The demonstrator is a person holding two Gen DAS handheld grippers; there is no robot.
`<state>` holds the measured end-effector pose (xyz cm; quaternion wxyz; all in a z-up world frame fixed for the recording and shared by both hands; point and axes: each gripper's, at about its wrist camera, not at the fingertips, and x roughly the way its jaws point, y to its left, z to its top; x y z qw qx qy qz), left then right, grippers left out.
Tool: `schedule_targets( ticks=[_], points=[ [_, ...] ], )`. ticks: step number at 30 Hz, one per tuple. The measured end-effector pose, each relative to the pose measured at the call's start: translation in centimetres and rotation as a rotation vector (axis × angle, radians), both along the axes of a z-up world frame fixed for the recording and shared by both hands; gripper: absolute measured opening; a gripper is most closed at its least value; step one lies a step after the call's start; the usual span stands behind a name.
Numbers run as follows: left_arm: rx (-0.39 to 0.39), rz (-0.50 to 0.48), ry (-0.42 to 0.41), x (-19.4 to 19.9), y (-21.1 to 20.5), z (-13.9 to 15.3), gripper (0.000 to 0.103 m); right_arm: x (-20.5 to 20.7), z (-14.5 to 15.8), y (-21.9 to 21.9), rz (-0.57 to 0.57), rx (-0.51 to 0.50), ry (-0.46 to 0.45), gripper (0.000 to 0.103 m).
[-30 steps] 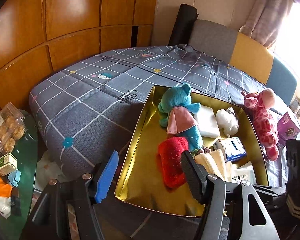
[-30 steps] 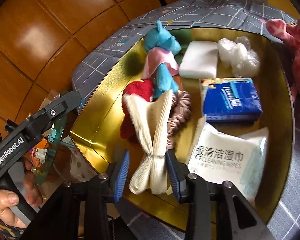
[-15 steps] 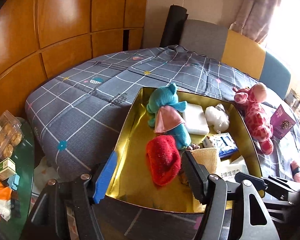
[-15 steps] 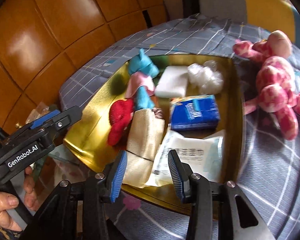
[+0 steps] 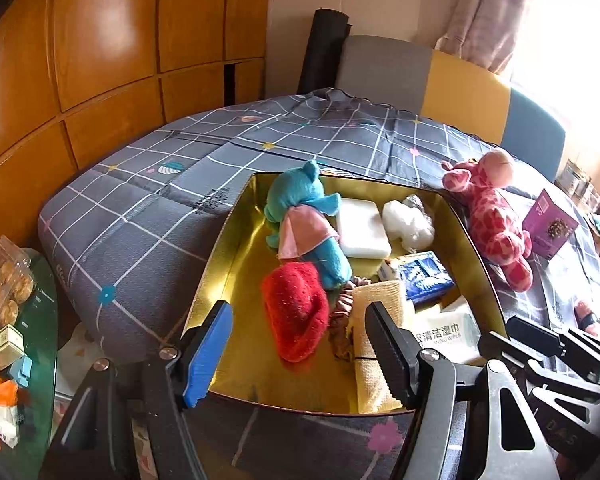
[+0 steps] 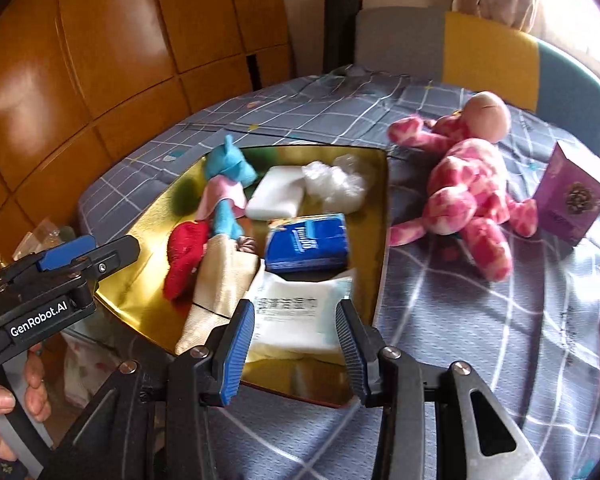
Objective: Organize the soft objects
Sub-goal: 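Move both tools back toward the pink towel roll and white gloves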
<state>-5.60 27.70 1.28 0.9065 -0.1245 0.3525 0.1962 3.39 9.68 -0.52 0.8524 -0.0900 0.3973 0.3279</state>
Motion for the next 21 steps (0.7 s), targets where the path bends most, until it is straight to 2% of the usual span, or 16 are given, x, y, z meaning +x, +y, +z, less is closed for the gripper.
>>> schedule_targets(
  ticks=[7, 21],
  points=[
    [0.025, -0.035, -0.006, 0.1, -1.2, 0.3, 0.069, -0.2, 0.3, -1.9, -0.03, -0.032, -0.043, 0.043],
    [0.046, -0.078, 0.005, 0.3, -3.1, 0.1, 0.069, 1.5, -0.8, -7.4, -0.148, -0.075, -0.029, 0.043]
  ],
)
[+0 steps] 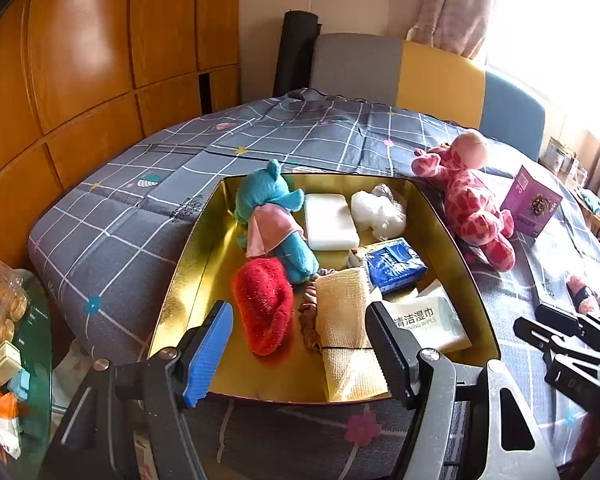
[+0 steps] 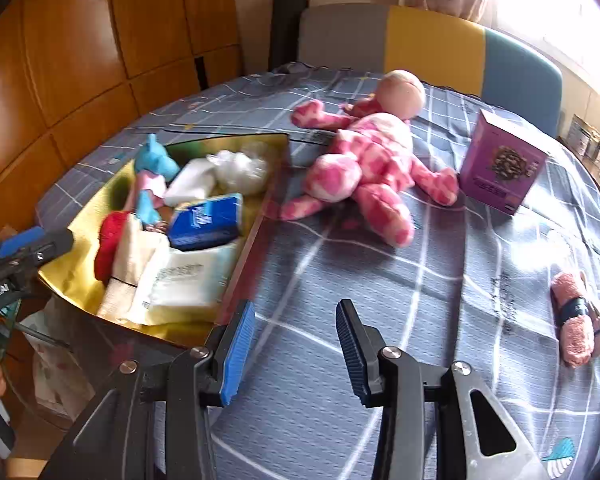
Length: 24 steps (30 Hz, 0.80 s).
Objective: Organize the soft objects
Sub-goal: 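Move both tools back toward the pink towel roll and white gloves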
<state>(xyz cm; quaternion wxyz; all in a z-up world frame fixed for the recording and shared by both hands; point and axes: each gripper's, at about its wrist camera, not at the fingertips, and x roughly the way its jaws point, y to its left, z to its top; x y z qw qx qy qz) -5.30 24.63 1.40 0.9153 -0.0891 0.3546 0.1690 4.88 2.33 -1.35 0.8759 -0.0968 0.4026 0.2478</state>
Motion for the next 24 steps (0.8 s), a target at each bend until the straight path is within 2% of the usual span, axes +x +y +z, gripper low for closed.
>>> schedule_targets(
  ticks=[7, 24],
  points=[
    [0.014, -0.032, 0.003, 0.2, -1.0, 0.2, 0.069, 1.0, 0.2, -3.4, -0.033, -0.065, -0.032, 0.043],
    [0.059, -0.148, 0.01, 2.0, -5.4, 1.3, 0.069, 4.8, 3.0, -14.3, -0.208, -0.194, -0.155, 0.043]
  ],
)
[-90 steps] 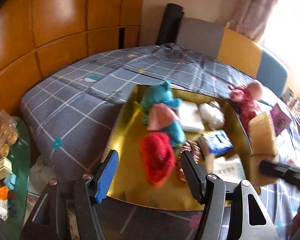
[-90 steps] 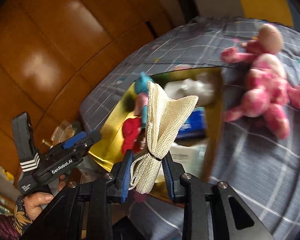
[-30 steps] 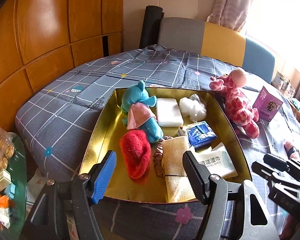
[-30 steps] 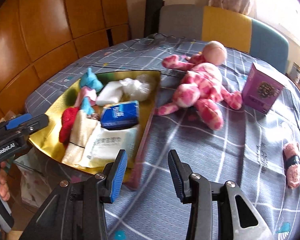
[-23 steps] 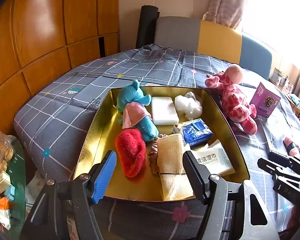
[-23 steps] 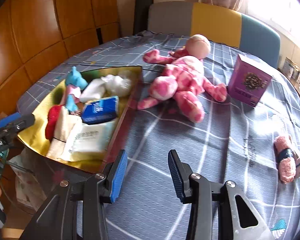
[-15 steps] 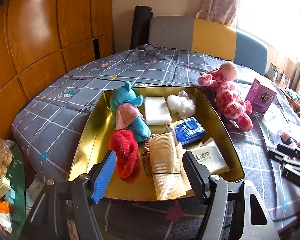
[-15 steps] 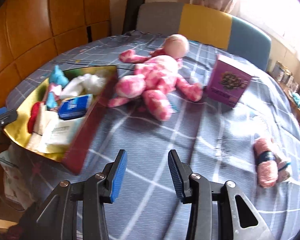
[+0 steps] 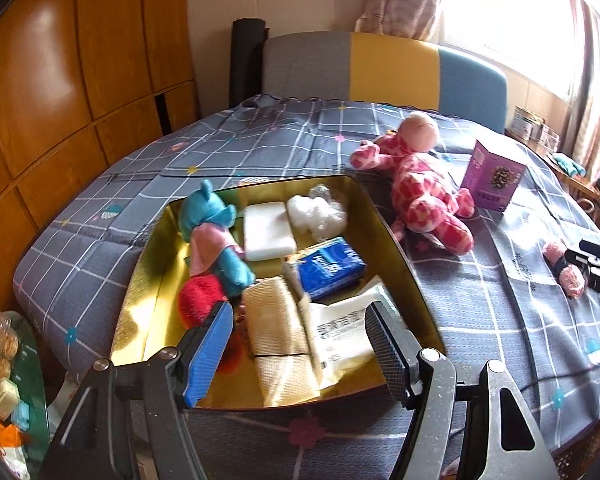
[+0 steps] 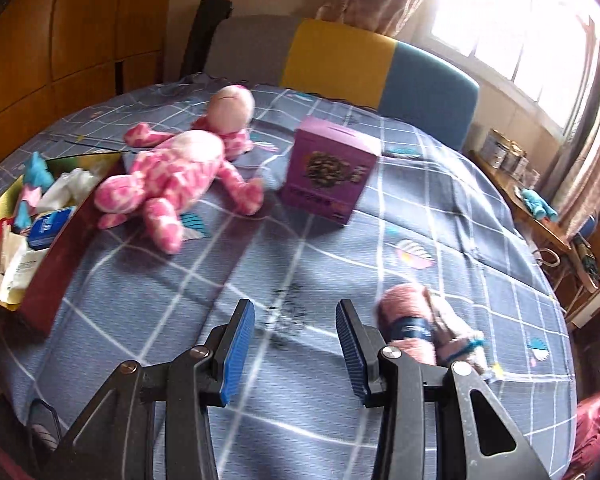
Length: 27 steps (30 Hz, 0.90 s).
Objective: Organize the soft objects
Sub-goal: 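Move both tools back toward the pink towel roll and white gloves, then grasp the pink towel roll with the blue band using the left tool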
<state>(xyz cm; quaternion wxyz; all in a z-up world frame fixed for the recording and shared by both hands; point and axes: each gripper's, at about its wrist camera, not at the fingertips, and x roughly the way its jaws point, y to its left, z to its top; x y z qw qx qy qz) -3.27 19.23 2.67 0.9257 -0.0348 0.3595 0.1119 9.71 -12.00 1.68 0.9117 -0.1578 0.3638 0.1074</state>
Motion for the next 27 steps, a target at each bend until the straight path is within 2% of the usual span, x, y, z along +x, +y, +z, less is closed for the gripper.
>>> schedule_targets(
  ticks=[4, 10, 12, 15, 18, 27],
  points=[
    [-0.001, -0.042, 0.004, 0.6, -1.4, 0.3, 0.069, 1.1, 0.6, -3.6, -0.087, 0.0, -0.048, 0.043],
    [0.0, -0.118, -0.007, 2.0, -3.9, 1.3, 0.069, 2.8, 1.0, -11.2, -0.381, 0.061, -0.11, 0.043],
    [-0.012, -0.148, -0.004, 2.8, -4.8, 1.7, 0.069, 3.4, 0.8, -13.9, -0.492, 0.141, -0.083, 0.043],
    [-0.026, -0.203, 0.005, 4.0, -6.5, 2.2, 0.069, 3.7, 0.3, -16.9, -0.595, 0.255, -0.036, 0.043],
    [-0.053, -0.258, 0.027, 5.8, -8.5, 2.4, 0.069, 3.8, -0.4, -18.8, -0.642, 0.37, 0.022, 0.043],
    [-0.168, -0.466, 0.13, 13.2, -17.1, 1.8, 0.069, 3.2, -1.0, -21.4, -0.724, 0.537, 0.052, 0.043]
  ],
)
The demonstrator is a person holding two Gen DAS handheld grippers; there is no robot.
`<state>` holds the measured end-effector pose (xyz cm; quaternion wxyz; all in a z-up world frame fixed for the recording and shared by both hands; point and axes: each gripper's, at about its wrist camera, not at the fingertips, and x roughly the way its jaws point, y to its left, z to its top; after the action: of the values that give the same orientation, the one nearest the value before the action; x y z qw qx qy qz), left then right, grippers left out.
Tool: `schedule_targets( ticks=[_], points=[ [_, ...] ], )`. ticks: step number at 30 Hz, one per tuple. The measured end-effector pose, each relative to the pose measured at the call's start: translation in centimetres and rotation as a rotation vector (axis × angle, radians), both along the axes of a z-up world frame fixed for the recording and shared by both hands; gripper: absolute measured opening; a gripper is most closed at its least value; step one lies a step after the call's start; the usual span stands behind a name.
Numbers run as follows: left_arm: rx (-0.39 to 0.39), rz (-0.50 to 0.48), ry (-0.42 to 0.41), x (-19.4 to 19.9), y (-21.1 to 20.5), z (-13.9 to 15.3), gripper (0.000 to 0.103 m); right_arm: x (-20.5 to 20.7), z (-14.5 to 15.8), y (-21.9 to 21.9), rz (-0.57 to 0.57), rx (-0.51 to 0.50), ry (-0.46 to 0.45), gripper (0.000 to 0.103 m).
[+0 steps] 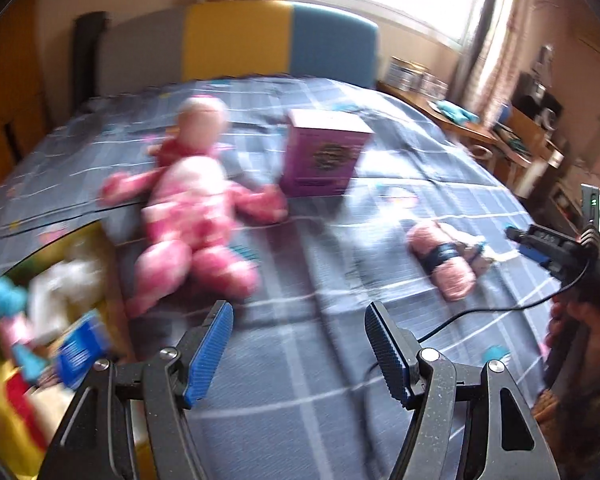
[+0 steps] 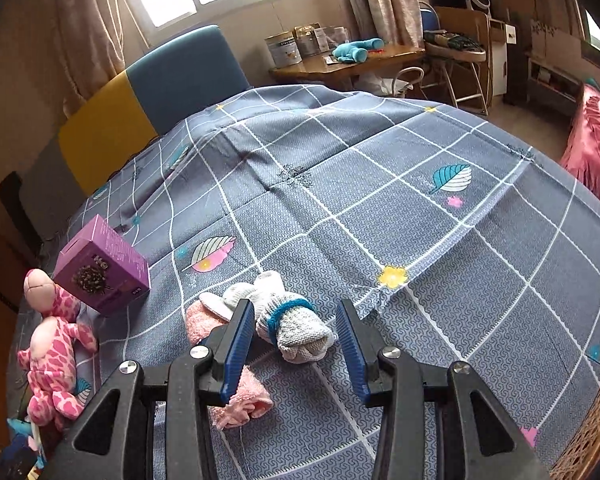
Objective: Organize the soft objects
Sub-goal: 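Grasp the pink towel roll with the blue band using the left tool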
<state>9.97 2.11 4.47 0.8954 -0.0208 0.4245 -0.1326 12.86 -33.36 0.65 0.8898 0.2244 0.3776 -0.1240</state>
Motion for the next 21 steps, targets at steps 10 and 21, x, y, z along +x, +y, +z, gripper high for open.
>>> schedule_targets(
  ticks=[10, 21],
  points=[
    [-0.108, -0.161, 0.232, 8.7, -11.0, -4.2, 0.079, -0.4, -0.4, -1.6, -0.018, 0.124, -0.027, 0.043],
    [-0.04, -0.232, 0.337, 13.1, -21.1, -8.6, 0.078, -0.2, -1.1, -2.2, -0.005, 0.22, -0.028, 0.043]
  ],
)
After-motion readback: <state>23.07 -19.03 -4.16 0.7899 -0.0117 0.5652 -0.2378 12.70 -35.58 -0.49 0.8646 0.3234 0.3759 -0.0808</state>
